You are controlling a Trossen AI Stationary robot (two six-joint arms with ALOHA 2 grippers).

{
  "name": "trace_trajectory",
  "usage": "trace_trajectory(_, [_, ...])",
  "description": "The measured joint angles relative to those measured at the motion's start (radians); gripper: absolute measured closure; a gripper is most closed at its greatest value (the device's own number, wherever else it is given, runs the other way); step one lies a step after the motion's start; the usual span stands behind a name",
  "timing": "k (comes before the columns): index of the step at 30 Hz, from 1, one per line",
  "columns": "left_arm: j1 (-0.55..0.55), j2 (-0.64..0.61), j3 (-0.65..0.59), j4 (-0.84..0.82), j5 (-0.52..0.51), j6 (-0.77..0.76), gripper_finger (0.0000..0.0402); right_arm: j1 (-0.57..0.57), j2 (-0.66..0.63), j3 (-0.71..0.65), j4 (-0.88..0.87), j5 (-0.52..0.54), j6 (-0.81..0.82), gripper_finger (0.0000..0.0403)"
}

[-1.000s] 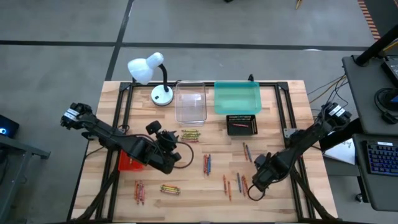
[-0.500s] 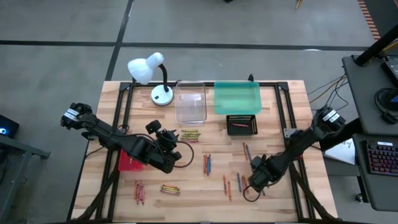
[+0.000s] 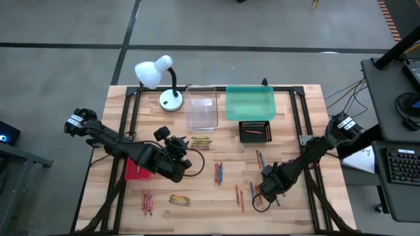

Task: Sort crayons
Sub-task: Put the blue crayon into the blue bin

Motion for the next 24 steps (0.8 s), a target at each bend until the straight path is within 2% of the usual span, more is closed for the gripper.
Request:
trace_trajectory(2, [0.000, 0.000, 0.000, 0.000, 0.000, 0.000, 0.0326, -0.004, -0.001, -0.001, -0.003, 0.001, -0.016, 0.0386])
trace_trajectory(7, [0.000, 0.000, 0.000, 0.000, 0.000, 0.000, 0.0326, -0.020, -0.026, -0.003, -0.029, 0.014, -0.044, 0.0389])
trace_trajectory(13, [-0.001, 0.000, 0.000, 0.001, 0.000, 0.013, 0.0326, -0.063, -0.110, 0.001, -0.109, 0.119, -0.070, 0.0391])
trace_trajectory(19, [0.000, 0.000, -0.003, -0.001, 0.000, 0.045, 0.0326, -0.150, -0.224, 0.047, -0.127, 0.212, -0.166, 0.0391])
trace_trajectory(24, [0.000, 0.000, -0.006, -0.001, 0.000, 0.086, 0.0326, -0.257, -0.290, 0.121, -0.124, 0.263, -0.312, 0.0391])
